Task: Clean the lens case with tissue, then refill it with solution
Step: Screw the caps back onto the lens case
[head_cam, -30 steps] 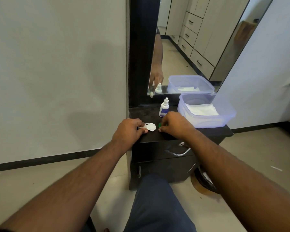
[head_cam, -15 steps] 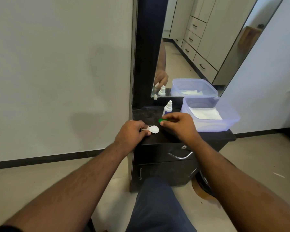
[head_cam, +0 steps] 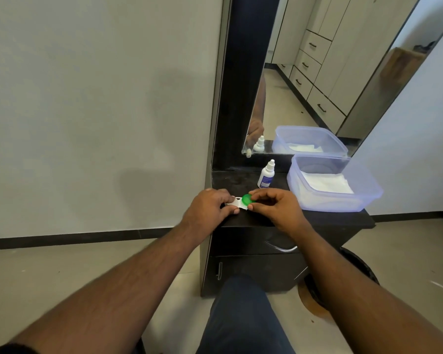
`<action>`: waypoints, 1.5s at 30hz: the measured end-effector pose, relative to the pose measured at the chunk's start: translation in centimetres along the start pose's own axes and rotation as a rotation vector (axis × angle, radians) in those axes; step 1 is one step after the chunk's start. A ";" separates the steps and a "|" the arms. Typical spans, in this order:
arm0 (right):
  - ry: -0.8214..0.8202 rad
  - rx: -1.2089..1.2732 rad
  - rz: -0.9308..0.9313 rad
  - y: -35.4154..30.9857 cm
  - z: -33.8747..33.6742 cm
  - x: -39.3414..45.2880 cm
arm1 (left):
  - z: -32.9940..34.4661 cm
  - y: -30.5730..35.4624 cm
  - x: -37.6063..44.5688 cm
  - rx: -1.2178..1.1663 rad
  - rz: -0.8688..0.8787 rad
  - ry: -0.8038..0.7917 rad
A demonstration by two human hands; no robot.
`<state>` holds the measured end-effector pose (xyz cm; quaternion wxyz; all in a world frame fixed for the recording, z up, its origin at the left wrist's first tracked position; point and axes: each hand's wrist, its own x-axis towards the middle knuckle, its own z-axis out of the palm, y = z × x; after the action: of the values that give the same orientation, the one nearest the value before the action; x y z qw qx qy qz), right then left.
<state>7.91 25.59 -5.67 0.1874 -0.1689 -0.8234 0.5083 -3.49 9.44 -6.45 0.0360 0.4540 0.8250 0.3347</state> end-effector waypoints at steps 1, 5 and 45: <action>-0.001 -0.007 -0.004 0.1 0.1 0.0 | 0.0 0.0 0.0 0.000 0.007 0.001; 0.006 -0.041 -0.023 0.2 0.3 -0.1 | 0.1 -0.1 0.1 -0.012 0.018 0.014; -0.145 -0.254 -0.096 0.3 0.8 0.3 | 0.5 -0.7 0.3 0.002 0.028 0.038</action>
<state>7.29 25.18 -6.22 0.1287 -0.1144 -0.8996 0.4014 -3.99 9.68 -7.16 0.0151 0.4593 0.8192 0.3431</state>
